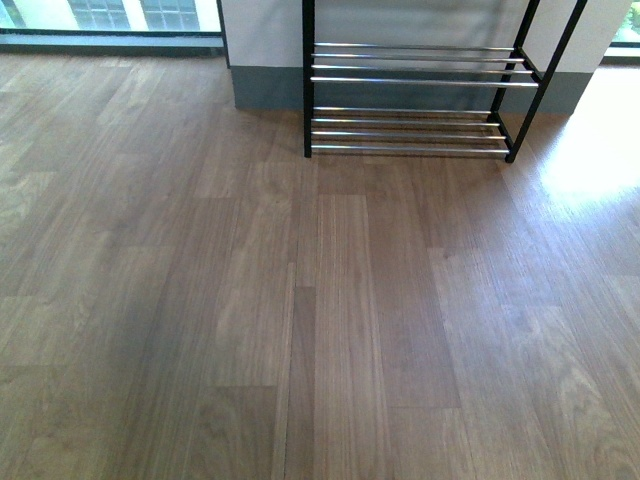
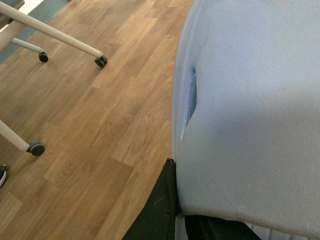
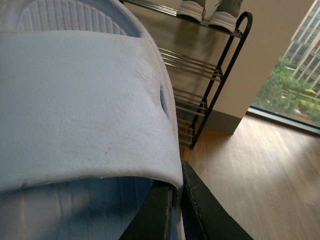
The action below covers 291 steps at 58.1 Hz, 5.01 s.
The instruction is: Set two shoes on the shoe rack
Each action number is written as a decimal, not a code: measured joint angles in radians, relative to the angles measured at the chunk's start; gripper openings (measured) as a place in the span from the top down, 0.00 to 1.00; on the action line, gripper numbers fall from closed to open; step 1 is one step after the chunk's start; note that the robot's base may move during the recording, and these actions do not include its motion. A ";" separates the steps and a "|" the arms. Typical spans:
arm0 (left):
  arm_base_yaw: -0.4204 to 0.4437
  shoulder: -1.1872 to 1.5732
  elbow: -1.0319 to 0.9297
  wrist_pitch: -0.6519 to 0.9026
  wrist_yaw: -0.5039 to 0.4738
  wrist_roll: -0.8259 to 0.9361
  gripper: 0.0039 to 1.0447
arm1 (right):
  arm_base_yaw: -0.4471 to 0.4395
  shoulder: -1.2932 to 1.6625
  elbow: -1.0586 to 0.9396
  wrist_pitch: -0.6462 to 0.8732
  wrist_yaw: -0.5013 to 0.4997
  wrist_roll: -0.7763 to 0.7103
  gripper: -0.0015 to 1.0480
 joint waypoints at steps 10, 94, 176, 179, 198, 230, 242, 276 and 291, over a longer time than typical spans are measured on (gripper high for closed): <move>0.000 0.000 0.000 0.000 0.000 0.000 0.98 | 0.000 0.000 0.000 0.000 -0.002 0.000 0.98; 0.000 0.000 -0.002 0.000 0.000 0.000 0.98 | 0.000 0.000 -0.001 -0.001 -0.003 0.000 0.98; 0.001 0.001 -0.002 0.000 -0.001 0.000 0.98 | 0.018 0.122 0.019 -0.024 -0.146 0.159 0.98; 0.001 0.001 -0.002 0.000 -0.001 0.000 0.98 | 0.052 0.185 0.027 0.008 -0.121 0.158 0.98; 0.001 0.001 -0.002 0.000 -0.001 0.000 0.98 | 0.187 0.839 0.195 0.438 0.024 0.165 0.98; 0.000 0.001 -0.002 0.000 -0.001 0.000 0.98 | 0.274 1.644 0.727 0.559 0.225 0.217 0.98; 0.000 0.001 -0.002 0.000 -0.001 0.000 0.98 | 0.229 1.775 0.834 0.528 0.271 0.202 0.98; 0.000 0.001 -0.002 0.000 -0.001 0.000 0.98 | 0.169 1.806 0.843 0.515 0.285 0.096 0.86; 0.000 0.001 -0.002 0.000 -0.001 0.000 0.98 | 0.157 1.708 0.826 0.446 0.235 0.099 0.33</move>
